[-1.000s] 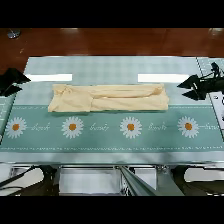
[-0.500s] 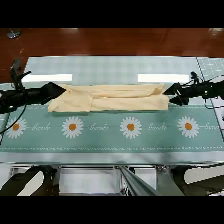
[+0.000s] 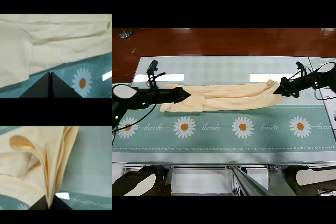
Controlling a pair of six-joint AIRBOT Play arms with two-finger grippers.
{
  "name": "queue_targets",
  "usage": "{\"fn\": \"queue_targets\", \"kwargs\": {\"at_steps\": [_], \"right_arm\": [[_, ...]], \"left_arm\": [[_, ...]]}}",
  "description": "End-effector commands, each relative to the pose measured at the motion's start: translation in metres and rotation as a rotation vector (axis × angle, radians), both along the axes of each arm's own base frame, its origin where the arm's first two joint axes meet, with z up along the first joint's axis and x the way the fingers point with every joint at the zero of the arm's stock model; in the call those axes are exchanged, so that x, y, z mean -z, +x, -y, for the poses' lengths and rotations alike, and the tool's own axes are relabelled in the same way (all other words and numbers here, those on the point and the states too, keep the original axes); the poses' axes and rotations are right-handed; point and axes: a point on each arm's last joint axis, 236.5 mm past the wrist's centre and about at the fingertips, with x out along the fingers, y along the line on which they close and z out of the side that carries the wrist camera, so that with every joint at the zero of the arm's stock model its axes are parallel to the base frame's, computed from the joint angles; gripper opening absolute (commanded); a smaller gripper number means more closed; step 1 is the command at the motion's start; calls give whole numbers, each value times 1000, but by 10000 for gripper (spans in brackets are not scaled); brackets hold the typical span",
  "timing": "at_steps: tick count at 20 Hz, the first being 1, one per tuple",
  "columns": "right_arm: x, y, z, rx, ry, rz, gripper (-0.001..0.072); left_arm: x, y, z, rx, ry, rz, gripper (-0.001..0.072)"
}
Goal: Fold the shirts.
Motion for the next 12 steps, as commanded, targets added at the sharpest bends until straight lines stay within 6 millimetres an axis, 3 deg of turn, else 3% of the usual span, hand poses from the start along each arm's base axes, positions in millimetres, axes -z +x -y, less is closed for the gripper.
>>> {"fn": "queue_targets", "kwargs": {"at_steps": [1,4,6,9,12], "right_arm": [[-47,-33,14,-33,-132,90,29],[-91,-69,6,47,-159,232,30],[-112,-95,-5,72,-145,303,30],[-138,-119,-12,87,-152,379,31],[-155,-128,-20,100,-128,419,30]], "left_arm": [[-24,6,57,136,12,110,17],[-29,21,124,171,-3,165,16],[-12,27,172,216,6,142,16],[39,7,237,382,128,38,16],[89,-25,292,369,140,-162,17]]}}
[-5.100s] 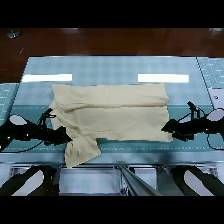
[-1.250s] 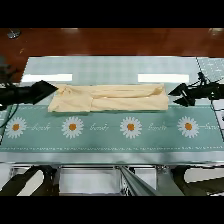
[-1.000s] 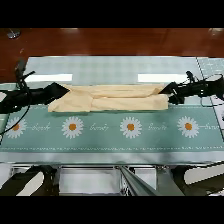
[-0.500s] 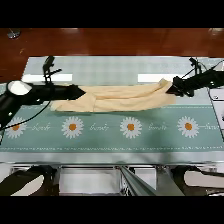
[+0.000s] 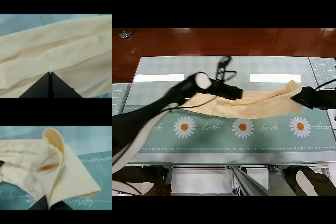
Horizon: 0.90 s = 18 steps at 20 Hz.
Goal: Fold the shirts.
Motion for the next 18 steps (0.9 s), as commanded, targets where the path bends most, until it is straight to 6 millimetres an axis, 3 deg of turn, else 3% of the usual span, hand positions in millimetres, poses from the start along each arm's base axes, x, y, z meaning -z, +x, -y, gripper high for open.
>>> {"fn": "queue_targets", "kwargs": {"at_steps": [1,3,5,7,9,10,12,15,16,18], "right_arm": [[-21,-17,-15,-1,47,56,30],[-28,-14,-22,-13,79,81,31],[-30,-9,-19,0,73,102,31],[-32,-7,-19,0,72,114,31],[-34,-7,-18,-6,64,119,31],[-37,-8,-19,-12,61,122,31],[-43,-5,-16,-20,39,142,31],[-40,2,-22,-76,47,95,31],[-41,8,-31,-110,51,92,31],[-44,25,-68,-210,60,103,31]], "left_arm": [[58,-46,66,24,50,-219,17],[63,-79,99,91,-34,-317,18],[54,-105,124,150,-110,-360,18],[46,-122,128,211,-116,-377,18],[24,-104,120,199,-145,-357,18],[5,-80,111,156,-177,-320,18],[-34,-19,75,47,-236,-248,18],[-99,65,-25,-127,-307,-165,18],[-126,85,-64,-176,-317,-110,18],[-177,103,-139,-261,-284,34,18]]}}
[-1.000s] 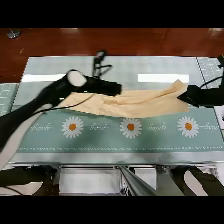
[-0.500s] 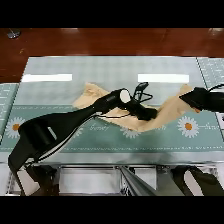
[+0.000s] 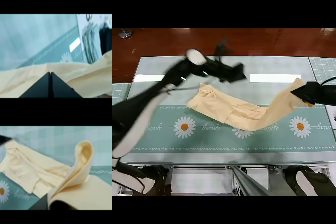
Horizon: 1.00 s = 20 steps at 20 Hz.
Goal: Fold the shirts.
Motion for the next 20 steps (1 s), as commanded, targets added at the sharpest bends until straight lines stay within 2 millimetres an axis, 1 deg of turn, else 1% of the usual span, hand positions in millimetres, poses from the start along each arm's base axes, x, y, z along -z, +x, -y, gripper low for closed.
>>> {"fn": "queue_targets", "kwargs": {"at_steps": [1,2,3,4,5,6,7,8,9,11,13,15,17,18,20], "right_arm": [[-3,26,-56,-150,9,9,31],[-1,35,-83,-201,13,3,31],[3,44,-109,-249,16,-5,32],[8,52,-140,-298,24,-18,32],[17,60,-169,-348,27,-32,32],[27,65,-196,-390,28,-50,32],[39,71,-223,-430,26,-64,32],[52,77,-244,-457,24,-78,32],[68,81,-264,-476,24,-105,32],[97,85,-295,-507,23,-155,32],[122,85,-318,-542,11,-192,32],[138,87,-331,-550,11,-217,32],[142,92,-340,-538,25,-227,32],[140,94,-342,-534,31,-226,32],[133,95,-346,-533,50,-229,32]], "left_arm": [[-83,27,-125,-174,61,177,18],[-108,22,-157,-228,89,241,18],[-129,13,-182,-270,120,304,18],[-147,-2,-204,-305,152,367,18],[-159,-20,-220,-338,173,406,18],[-165,-39,-230,-353,187,436,18],[-166,-59,-234,-358,197,459,18],[-160,-81,-236,-357,205,469,18],[-150,-100,-237,-357,216,465,18],[-117,-132,-237,-356,222,427,18],[-78,-154,-237,-359,226,367,18],[-47,-165,-237,-366,221,291,18],[-25,-168,-237,-360,228,242,18],[-19,-168,-237,-359,231,228,18],[-15,-163,-239,-374,232,223,18]]}}
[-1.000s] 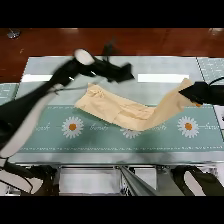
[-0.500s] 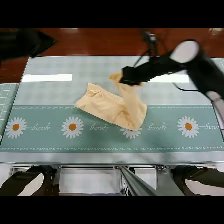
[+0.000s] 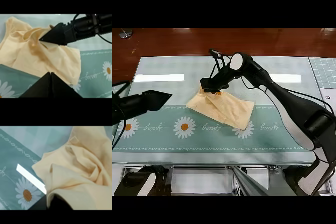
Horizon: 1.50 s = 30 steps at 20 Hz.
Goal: Fold the shirts.
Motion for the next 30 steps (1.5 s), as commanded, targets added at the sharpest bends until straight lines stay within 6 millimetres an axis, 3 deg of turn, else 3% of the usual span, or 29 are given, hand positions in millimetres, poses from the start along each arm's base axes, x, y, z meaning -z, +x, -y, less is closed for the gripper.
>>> {"fn": "queue_targets", "kwargs": {"at_steps": [1,6,8,10,11,12,13,14,15,17,20,21,22,23,25,28,30], "right_arm": [[-2,1,-14,0,22,-19,32],[-38,26,-13,42,58,66,32],[-31,24,-15,49,58,40,32],[-12,8,-27,15,52,-25,34],[-1,-1,-32,-4,42,-51,174],[9,-9,-34,-27,25,-80,520],[12,-18,-33,-68,15,-93,627],[12,-19,-23,-91,-4,-97,628],[5,-13,-3,-93,-25,-96,628],[-26,10,75,-47,-123,-74,628],[-90,41,237,180,-359,55,628],[-100,40,289,290,-438,79,628],[-100,34,325,398,-472,80,628],[-90,22,346,479,-468,75,628],[-34,-22,358,631,-401,29,628],[56,-94,329,785,-203,-127,627],[78,-119,286,785,-20,-257,627]], "left_arm": [[19,1,-4,-31,-7,-24,18],[17,10,-8,-59,-11,-4,18],[19,11,-8,-59,-9,-8,18],[21,14,-9,-62,-9,-13,18],[23,15,-9,-63,-8,-18,18],[26,16,-9,-63,-8,-28,18],[28,17,-9,-63,-8,-38,18],[32,18,-9,-59,-1,-45,18],[37,20,-10,-53,9,-52,19],[47,25,-11,-48,23,-76,18],[64,30,-11,-50,23,-131,18],[70,32,-11,-50,24,-149,18],[75,33,-11,-49,24,-167,18],[79,34,-11,-49,24,-181,18],[85,35,-11,-49,25,-199,18],[91,35,-12,-57,23,-208,18],[94,34,-11,-60,17,-215,18]]}}
